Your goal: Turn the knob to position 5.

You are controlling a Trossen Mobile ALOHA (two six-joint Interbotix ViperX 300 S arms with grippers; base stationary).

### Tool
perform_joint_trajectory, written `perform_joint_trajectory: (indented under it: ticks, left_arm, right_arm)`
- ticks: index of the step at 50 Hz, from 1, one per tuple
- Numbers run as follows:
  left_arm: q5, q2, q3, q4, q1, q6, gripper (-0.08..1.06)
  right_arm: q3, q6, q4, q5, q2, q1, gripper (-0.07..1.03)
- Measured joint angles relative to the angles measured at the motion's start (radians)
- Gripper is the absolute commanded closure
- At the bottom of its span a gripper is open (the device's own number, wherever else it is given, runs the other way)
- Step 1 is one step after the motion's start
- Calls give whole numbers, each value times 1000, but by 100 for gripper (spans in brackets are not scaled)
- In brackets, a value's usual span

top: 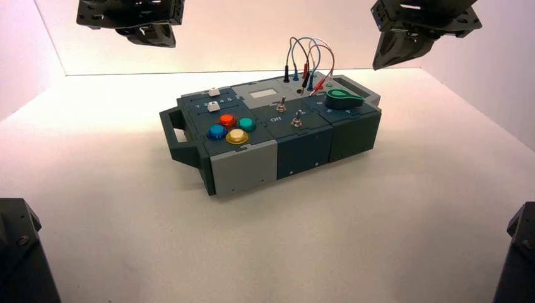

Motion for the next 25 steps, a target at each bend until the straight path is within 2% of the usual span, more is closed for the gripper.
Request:
perform_joint_trajectory:
  ticks: [25]
  left_arm:
    - [-6,0,0,0,0,0,101]
  right_arm:
    - [2,0,0,5,0,-2,98]
